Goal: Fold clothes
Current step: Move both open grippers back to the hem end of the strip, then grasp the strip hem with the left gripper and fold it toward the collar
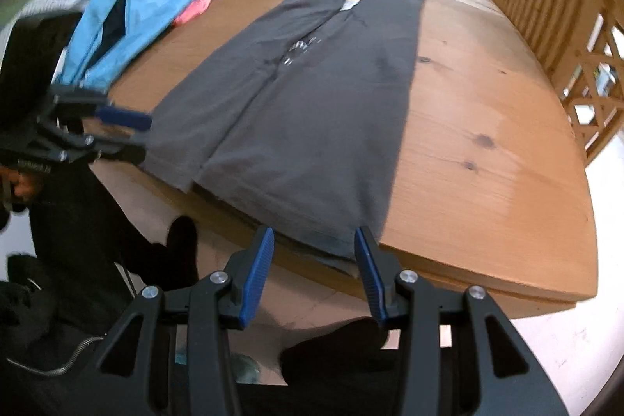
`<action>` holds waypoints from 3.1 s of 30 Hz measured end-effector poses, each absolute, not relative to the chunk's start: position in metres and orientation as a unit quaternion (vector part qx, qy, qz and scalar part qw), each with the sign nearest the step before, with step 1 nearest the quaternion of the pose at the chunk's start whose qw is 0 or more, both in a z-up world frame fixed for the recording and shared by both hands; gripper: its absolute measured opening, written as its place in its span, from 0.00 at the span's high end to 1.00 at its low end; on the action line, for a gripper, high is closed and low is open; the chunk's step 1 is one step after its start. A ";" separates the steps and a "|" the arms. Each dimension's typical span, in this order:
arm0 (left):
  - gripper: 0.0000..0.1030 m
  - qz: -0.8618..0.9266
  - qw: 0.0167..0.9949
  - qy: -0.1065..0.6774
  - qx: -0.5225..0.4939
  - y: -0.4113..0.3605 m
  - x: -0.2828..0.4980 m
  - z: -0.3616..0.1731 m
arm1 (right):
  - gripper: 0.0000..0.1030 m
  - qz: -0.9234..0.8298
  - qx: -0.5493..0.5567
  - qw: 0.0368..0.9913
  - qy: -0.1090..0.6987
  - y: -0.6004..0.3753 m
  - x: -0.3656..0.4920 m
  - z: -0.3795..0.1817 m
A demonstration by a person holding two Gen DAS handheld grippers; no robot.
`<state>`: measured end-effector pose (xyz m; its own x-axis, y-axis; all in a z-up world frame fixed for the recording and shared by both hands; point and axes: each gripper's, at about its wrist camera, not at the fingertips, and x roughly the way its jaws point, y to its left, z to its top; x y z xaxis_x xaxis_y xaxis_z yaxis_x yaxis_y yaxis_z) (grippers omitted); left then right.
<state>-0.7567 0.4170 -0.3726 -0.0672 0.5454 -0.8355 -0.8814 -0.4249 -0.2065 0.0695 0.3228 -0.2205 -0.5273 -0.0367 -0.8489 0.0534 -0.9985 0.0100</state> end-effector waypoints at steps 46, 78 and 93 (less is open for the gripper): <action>0.58 0.663 0.431 0.045 -0.611 0.385 -0.792 -0.409 | 0.51 -0.859 0.508 0.029 -0.061 0.358 0.053 -0.230; 0.95 0.712 0.528 -0.053 -0.460 0.425 -0.907 -0.304 | 0.97 -0.896 0.380 0.090 -0.212 0.442 -0.064 -0.125; 0.83 0.705 0.457 -0.024 -0.542 0.489 -1.048 -0.380 | 0.69 -0.854 0.486 0.057 -0.176 0.489 -0.203 -0.192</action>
<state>-1.0479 0.4891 -0.3801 0.0057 0.6700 -0.7424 -0.6175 -0.5815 -0.5296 -0.2034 0.4893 -0.1916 -0.5207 -0.2689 -0.8103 -0.0735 -0.9314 0.3564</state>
